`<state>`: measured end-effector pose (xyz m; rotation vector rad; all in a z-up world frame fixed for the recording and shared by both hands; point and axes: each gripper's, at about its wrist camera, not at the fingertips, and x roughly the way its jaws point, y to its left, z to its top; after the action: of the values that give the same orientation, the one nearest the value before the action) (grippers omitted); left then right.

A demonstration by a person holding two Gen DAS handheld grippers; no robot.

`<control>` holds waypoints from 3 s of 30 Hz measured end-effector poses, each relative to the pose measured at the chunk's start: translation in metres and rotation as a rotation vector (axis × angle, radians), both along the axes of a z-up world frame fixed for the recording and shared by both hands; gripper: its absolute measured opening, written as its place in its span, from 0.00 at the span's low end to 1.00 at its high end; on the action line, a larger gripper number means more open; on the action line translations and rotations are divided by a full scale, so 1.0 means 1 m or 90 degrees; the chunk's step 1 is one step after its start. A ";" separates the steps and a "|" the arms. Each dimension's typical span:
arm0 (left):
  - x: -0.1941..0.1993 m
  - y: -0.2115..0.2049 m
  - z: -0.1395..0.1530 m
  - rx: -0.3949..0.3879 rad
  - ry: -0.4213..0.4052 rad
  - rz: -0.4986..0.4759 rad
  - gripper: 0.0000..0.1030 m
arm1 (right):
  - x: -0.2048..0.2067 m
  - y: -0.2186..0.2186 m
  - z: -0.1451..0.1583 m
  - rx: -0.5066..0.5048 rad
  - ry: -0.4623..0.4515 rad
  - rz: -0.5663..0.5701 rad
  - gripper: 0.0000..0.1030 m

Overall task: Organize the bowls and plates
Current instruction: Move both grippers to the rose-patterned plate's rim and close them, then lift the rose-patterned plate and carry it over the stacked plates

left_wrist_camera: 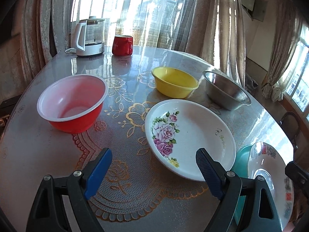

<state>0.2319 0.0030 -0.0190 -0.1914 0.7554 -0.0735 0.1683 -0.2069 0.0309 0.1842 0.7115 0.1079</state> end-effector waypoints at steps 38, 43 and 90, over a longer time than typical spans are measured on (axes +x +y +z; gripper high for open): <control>0.029 0.015 -0.015 -0.131 0.052 -0.062 0.62 | 0.175 0.062 -0.054 0.003 0.252 0.121 0.27; 0.028 0.012 -0.017 -0.126 0.061 -0.075 0.36 | 0.174 0.063 -0.055 0.004 0.251 0.113 0.20; 0.000 0.008 0.007 -0.104 -0.026 -0.071 0.34 | 0.092 0.046 -0.017 0.095 0.120 0.087 0.20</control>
<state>0.2315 0.0106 -0.0121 -0.3018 0.7192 -0.2441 0.2604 -0.1614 0.0135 0.2911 0.9044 0.2774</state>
